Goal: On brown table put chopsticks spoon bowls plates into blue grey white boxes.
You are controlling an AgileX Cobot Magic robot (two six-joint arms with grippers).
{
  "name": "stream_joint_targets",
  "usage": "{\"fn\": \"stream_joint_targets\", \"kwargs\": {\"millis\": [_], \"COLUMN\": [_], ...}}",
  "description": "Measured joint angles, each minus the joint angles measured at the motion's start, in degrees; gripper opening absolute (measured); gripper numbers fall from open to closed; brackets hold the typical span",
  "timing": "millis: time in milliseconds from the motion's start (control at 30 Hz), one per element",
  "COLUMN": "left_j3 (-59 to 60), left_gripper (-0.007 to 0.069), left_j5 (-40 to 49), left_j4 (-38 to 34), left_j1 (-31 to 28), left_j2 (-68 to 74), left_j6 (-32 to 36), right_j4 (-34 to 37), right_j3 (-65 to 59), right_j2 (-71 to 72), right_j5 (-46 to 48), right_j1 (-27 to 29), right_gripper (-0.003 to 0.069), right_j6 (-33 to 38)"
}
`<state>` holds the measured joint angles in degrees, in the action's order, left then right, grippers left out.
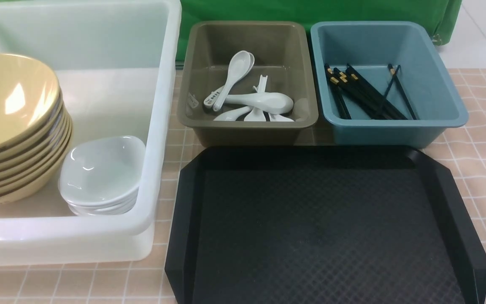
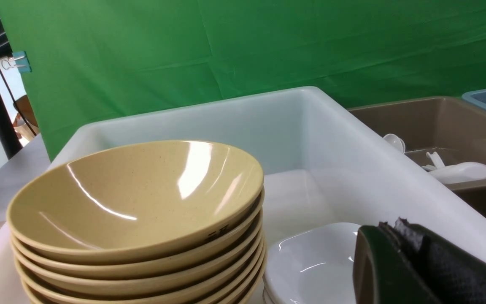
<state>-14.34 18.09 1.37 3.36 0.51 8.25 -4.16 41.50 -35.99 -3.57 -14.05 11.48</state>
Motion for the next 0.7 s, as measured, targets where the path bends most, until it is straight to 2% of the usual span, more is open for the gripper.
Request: {"fn": "stream_joint_targets", "kwargs": {"millis": [233,467,567,700], "left_j3": [0.0,0.0,0.0,0.0], "left_gripper": [-0.0007,-0.0007,-0.0007,-0.0007], "left_j5": [0.0,0.0,0.0,0.0], "left_j4": [0.1,0.2,0.2,0.2], "left_j1": [0.0,0.0,0.0,0.0], "left_j2": [0.0,0.0,0.0,0.0], "left_j6": [0.0,0.0,0.0,0.0], "right_j4": [0.0,0.0,0.3,-0.8], "right_j3": [-25.3,-41.6,-42.9,-43.2], "right_j2": [18.8,29.0,29.6,30.1], "right_j5": [3.1,4.1,7.0,18.1], "right_j1": [0.0,0.0,0.1,1.7], "right_gripper": [0.0038,0.0038,0.0038,0.0041], "right_j6": [3.7,3.7,1.1,-8.3]}}
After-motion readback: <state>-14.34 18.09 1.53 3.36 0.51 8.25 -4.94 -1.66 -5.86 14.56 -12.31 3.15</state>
